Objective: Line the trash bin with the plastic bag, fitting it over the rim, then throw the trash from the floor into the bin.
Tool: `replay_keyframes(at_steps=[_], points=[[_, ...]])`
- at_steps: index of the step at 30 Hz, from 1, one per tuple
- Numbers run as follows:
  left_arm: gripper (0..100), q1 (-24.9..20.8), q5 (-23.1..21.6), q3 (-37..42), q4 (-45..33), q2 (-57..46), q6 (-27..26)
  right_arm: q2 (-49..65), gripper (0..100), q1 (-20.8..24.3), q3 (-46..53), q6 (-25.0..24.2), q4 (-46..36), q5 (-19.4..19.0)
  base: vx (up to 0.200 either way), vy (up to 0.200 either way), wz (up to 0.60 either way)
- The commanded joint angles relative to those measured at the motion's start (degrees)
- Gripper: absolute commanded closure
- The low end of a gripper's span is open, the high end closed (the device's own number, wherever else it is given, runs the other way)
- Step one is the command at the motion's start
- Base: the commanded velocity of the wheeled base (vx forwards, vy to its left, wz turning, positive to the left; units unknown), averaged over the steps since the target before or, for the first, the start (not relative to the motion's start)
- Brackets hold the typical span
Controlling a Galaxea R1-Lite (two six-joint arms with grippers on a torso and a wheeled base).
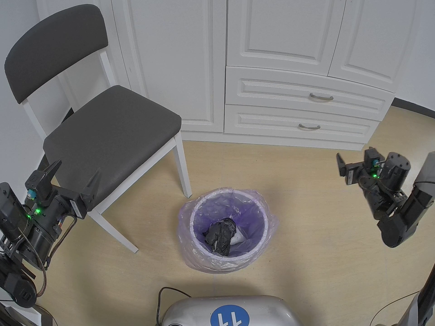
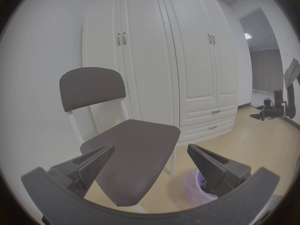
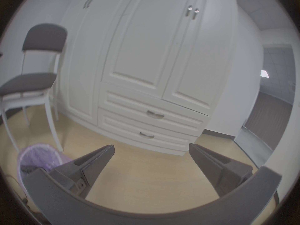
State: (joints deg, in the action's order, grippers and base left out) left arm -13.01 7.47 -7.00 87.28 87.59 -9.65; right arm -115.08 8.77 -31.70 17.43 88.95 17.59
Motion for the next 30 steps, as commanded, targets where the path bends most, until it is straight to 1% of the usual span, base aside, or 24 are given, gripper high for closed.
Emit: replay_keyframes(at_steps=[1, 2, 3, 4, 5, 6, 7, 11, 14, 16, 17, 18, 20, 21, 22, 23, 25, 26, 28, 30], points=[[0, 1.23, -1.58, -0.03, -0.98, -10.6, 5.44, 15.5, 0, -5.16, 6.56, -10.66, 1.05, 0.51, 0.0, 0.0, 0.0], [0, 2.11, -2.29, 0.32, -1.42, -12.27, 5.35, 17.7, 0, -5.16, 7.97, -13.21, 1.05, 0.6, 0.0, 0.0, 0.0], [0, 2.72, -2.64, 0.32, -1.85, -13.23, 5.35, 19.01, 0, -5.25, 8.67, -14.44, 1.05, 0.6, 0.0, 0.0, 0.0], [0, 2.72, -2.64, 0.32, -1.85, -13.23, 5.35, 19.01, 0, -5.25, 8.67, -14.44, 1.05, 0.6, 0.0, 0.0, 0.0], [0, 4.57, -4.22, -0.56, -5.02, -17.89, 5.17, 23.94, 0, -6.74, 11.3, -16.64, 1.05, 0.6, 0.0, 0.0, 0.0], [0, 4.57, -4.22, -0.56, -5.02, -17.89, 5.17, 23.94, 0, -6.74, 11.3, -16.64, 1.05, 0.6, 0.0, 0.0, 0.0], [0, 5.62, -5.36, -2.41, -9.15, -20.97, 5.44, 27.98, 0, -8.59, 12.8, -16.82, 0.52, 0.51, 0.0, 0.0, 0.0], [0, 6.5, -5.54, -7.24, -21.54, -28.18, 6.84, 38.44, 0, -8.85, 15.17, -17.96, -3.61, 0.69, 0.0, 0.0, 0.0], [0, 6.59, -5.19, -11.2, -29.54, -32.83, 7.55, 47.05, 0, -8.85, 15.26, -18.14, -11.44, 0.69, 0.0, 0.0, 0.0], [0, 7.12, -5.01, -14.01, -37.63, -36.61, 7.63, 54.7, 0, -8.85, 15.26, -18.4, -19.43, 0.78, 0.0, 0.0, 0.0], [0, 7.47, -5.01, -14.54, -39.3, -37.4, 7.63, 56.28, 0, -8.85, 15.26, -18.4, -21.1, 0.78, 0.0, 0.0, 0.0], [0, 8.61, -5.01, -16.03, -44.92, -39.51, 8.07, 61.38, 0, -9.38, 15.35, -19.01, -26.64, 0.78, 0.0, 0.0, 0.0], [0, 10.02, -5.1, -17.79, -51.34, -42.15, 9.74, 68.32, 0, -10.0, 15.35, -20.86, -34.37, 0.78, 0.0, 0.0, 0.0], [0, 10.28, -5.01, -18.58, -53.53, -43.2, 10.53, 71.13, 0, -10.35, 15.35, -21.65, -37.63, 0.78, 0.0, 0.0, 0.0], [0, 10.37, -5.01, -18.75, -54.15, -43.56, 10.8, 72.01, 0, -10.52, 15.35, -21.91, -38.77, 0.78, 0.0, 0.0, 0.0], [0, 10.55, -4.75, -19.81, -57.05, -45.49, 12.29, 77.2, 0, -11.75, 15.26, -23.15, -44.92, 0.78, 0.0, 0.0, 0.0], [0, 10.55, -4.75, -19.81, -57.05, -45.49, 12.29, 77.2, 0, -11.75, 15.26, -23.15, -44.92, 0.78, 0.0, 0.0, 0.0], [0, 10.81, -1.94, -20.16, -60.13, -48.74, 14.66, 85.11, 0, -13.07, 15.26, -24.55, -54.06, 0.6, 0.0, 0.0, 0.0], [0, 10.81, -0.35, -20.16, -61.62, -50.76, 14.84, 89.15, 0, -13.07, 15.35, -24.73, -58.11, 0.25, 0.0, 0.0, 0.0], [0, 10.81, 0.35, -19.99, -65.93, -55.86, 14.84, 95.39, 0, -12.9, 15.26, -24.73, -64.96, -0.01, 0.0, 0.0, 0.0]])
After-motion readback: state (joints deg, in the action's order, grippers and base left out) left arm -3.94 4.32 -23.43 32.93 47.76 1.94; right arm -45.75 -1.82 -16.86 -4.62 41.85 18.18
